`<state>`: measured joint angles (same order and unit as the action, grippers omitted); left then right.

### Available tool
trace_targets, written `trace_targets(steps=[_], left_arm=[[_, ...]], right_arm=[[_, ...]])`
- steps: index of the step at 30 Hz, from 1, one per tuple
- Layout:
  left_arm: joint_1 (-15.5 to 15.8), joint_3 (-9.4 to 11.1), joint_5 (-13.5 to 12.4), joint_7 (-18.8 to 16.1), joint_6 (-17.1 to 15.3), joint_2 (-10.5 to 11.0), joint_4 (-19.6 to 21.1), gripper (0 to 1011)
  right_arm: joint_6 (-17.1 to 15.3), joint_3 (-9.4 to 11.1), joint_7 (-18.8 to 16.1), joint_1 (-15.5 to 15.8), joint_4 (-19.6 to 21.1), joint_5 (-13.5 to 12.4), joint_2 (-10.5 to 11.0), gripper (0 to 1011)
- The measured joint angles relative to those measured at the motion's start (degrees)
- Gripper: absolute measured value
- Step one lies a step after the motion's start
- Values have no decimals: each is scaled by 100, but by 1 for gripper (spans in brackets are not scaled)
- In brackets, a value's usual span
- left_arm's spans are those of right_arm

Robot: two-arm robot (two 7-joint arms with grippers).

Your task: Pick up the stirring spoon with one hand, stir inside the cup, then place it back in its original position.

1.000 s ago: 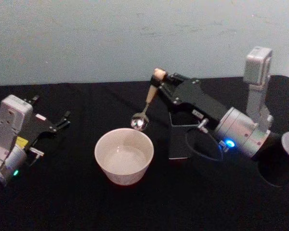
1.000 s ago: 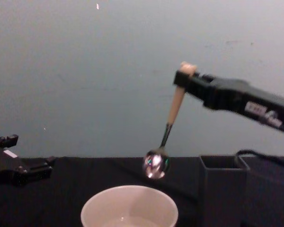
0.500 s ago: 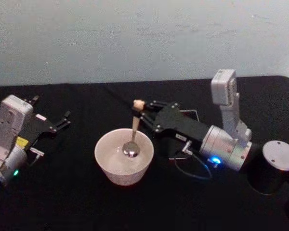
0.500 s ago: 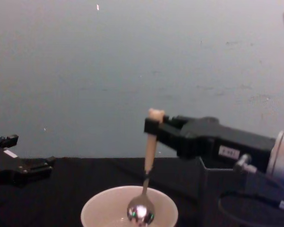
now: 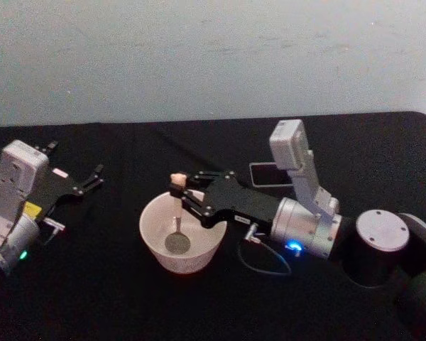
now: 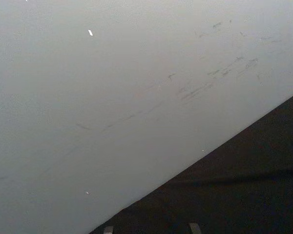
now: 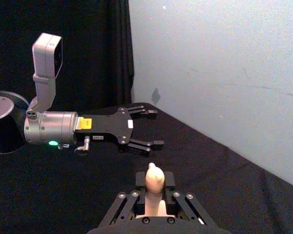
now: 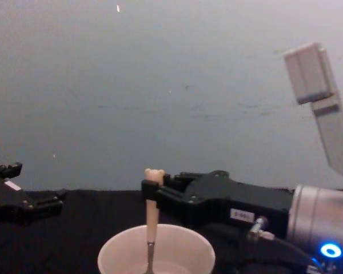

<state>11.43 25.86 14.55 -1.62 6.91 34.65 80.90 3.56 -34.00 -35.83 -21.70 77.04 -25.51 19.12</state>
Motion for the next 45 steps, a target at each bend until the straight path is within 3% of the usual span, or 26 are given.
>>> trace_targets(steps=[8,18,24,34,40,45], left_arm=[[0,0,0,0,0,0,0,1002],[0,0,0,0,0,0,0,1001],[0,0,0,0,0,0,0,1001],[0,0,0,0,0,0,0,1001],[0,0,0,0,0,0,0,1001],[0,0,0,0,0,0,0,1001]], right_arm=[[9,-52,104,-216,-374,110,-240,214],[22,162,324,-299,-526,156,-328,214],[-8,254,348,-195,-367,157,-210,214],[-166,337,297,198,253,43,96,214],[-241,254,202,347,518,-41,177,214],[-247,117,191,314,501,-27,101,214]])
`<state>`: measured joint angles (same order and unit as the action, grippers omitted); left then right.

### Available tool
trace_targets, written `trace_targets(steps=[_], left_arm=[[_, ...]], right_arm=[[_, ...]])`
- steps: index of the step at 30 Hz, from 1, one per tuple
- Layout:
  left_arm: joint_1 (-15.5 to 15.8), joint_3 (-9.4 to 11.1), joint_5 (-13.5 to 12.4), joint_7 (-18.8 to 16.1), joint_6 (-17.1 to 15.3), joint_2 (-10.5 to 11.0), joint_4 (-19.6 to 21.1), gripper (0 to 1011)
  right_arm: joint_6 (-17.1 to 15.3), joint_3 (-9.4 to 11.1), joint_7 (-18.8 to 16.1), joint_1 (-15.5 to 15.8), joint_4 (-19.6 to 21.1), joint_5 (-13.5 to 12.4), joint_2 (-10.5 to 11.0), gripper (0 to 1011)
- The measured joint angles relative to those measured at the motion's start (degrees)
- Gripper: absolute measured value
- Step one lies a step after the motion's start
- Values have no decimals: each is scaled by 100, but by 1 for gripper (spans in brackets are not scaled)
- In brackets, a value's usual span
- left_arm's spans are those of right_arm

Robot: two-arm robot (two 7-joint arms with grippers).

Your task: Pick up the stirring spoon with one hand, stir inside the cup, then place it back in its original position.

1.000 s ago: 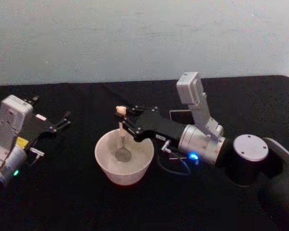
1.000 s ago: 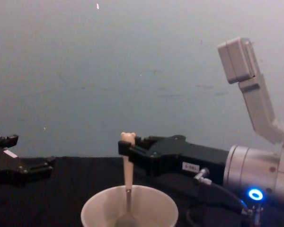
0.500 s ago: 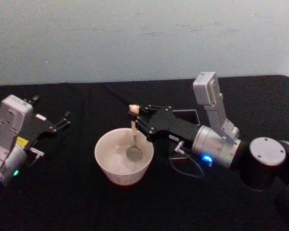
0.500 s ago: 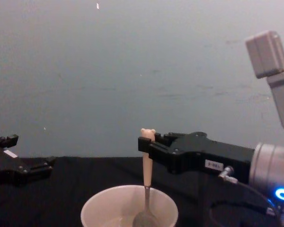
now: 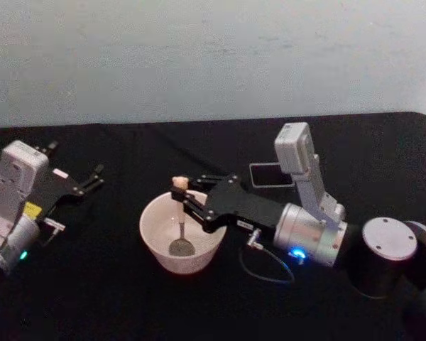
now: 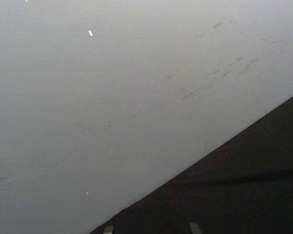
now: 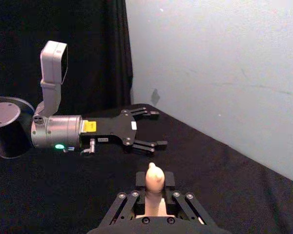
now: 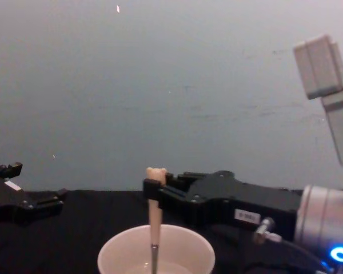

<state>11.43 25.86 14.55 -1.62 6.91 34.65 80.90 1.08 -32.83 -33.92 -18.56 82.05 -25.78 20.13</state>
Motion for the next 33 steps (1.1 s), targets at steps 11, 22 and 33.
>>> trace_targets(steps=[11,22,33], left_arm=[[0,0,0,0,0,0,0,1001],[0,0,0,0,0,0,0,1001],[0,0,0,0,0,0,0,1001]], right_arm=[[19,-91,244,-455,-632,186,-445,214],[12,111,501,-622,-941,292,-578,214],[-104,266,558,-304,-452,372,-297,214]])
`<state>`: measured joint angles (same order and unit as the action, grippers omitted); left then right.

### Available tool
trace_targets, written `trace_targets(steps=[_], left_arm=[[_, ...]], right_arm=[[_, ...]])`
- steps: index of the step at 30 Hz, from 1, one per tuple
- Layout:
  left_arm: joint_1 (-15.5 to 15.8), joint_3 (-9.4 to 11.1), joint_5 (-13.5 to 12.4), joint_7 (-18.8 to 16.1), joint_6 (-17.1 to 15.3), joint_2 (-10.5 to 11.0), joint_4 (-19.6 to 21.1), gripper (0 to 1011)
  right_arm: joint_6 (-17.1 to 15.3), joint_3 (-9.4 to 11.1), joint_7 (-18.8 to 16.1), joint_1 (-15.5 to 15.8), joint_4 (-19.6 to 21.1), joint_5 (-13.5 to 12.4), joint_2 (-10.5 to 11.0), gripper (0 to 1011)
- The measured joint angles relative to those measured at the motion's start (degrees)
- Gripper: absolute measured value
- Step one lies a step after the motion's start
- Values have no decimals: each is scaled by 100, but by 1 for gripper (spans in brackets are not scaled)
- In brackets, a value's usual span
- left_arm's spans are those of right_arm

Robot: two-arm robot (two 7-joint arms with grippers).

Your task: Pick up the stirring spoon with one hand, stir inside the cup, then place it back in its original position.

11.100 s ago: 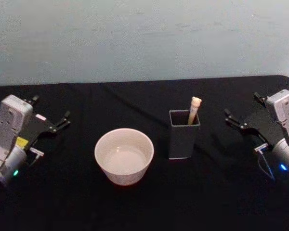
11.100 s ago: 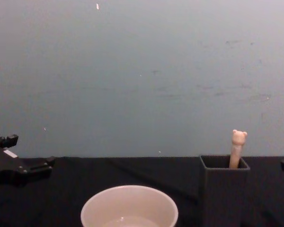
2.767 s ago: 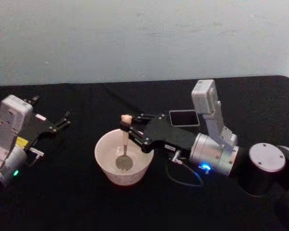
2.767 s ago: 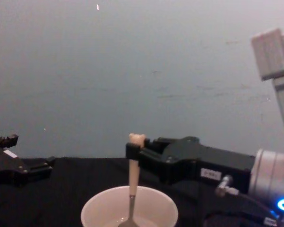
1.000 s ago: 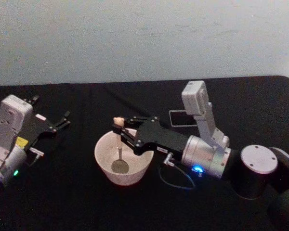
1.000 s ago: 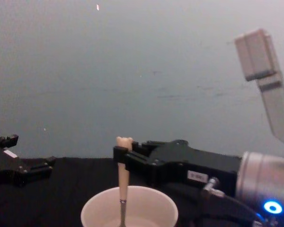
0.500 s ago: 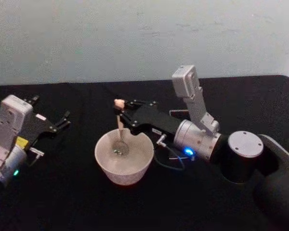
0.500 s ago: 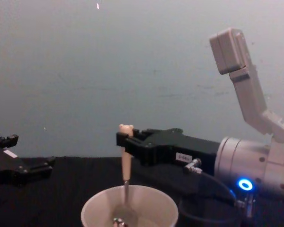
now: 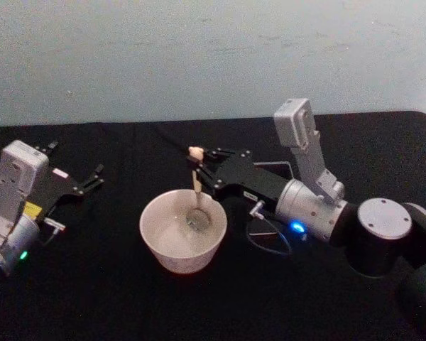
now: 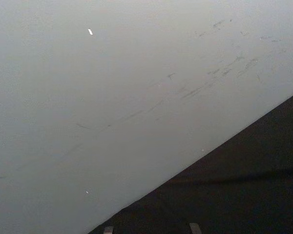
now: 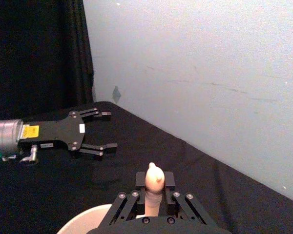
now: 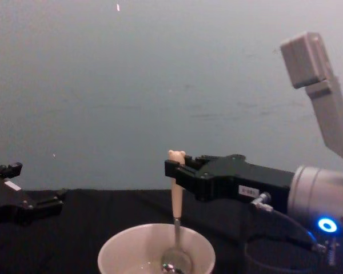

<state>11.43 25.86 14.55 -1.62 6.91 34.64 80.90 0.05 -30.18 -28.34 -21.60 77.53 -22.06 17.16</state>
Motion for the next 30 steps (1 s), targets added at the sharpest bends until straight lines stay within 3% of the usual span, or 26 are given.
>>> trace_targets(steps=[8,16,23,30], left_arm=[[0,0,0,0,0,0,0,1001],[0,0,0,0,0,0,0,1001],[0,0,0,0,0,0,0,1001],[0,0,0,0,0,0,0,1001]], right_arm=[[-103,74,-137,339,551,-176,251,214],[-160,-12,-242,487,762,-326,314,214],[-184,-160,-295,407,641,-378,220,214],[-190,-310,-310,161,246,-363,6,214]])
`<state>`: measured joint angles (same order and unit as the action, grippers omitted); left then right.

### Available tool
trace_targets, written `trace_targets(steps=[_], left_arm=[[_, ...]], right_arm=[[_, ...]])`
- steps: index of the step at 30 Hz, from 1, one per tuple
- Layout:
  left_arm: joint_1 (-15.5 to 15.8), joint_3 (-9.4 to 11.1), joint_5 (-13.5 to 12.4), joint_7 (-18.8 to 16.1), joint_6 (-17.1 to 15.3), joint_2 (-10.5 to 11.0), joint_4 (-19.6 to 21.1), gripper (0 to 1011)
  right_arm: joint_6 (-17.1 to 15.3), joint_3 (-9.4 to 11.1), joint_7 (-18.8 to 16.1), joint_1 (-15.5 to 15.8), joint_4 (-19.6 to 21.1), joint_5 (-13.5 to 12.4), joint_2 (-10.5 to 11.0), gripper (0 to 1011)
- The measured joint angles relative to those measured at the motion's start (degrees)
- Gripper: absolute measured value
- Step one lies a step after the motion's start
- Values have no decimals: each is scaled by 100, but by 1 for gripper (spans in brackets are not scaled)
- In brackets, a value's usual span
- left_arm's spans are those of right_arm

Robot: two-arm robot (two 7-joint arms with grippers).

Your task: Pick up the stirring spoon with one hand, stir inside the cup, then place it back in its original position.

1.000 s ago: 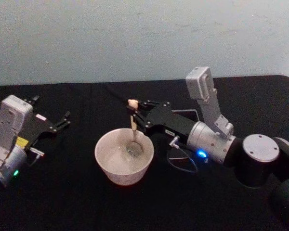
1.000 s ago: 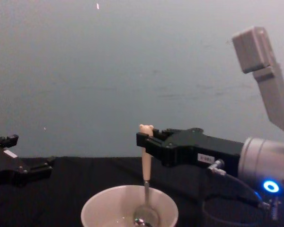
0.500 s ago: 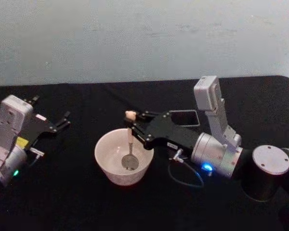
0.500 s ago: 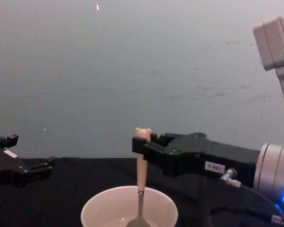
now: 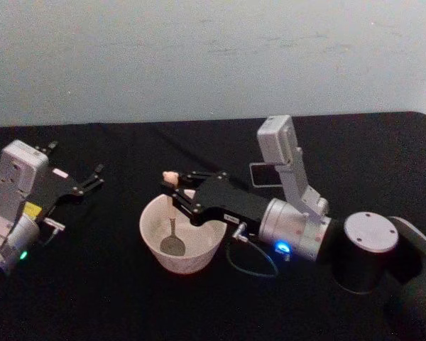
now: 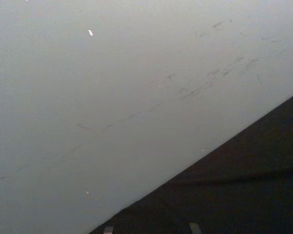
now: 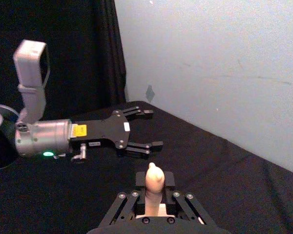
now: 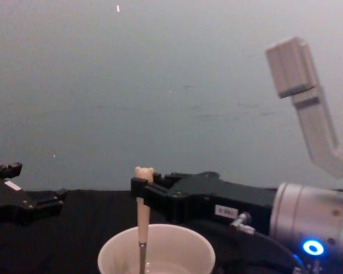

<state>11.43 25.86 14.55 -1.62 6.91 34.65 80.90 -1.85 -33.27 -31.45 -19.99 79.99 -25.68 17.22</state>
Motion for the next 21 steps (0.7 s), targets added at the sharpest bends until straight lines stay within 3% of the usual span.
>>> trace_targets(steps=[11,21], left_arm=[[0,0,0,0,0,0,0,1001],[0,0,0,0,0,0,0,1001]], right_arm=[[40,5,212,-379,-649,189,-270,214],[72,245,339,-333,-558,217,-187,214]])
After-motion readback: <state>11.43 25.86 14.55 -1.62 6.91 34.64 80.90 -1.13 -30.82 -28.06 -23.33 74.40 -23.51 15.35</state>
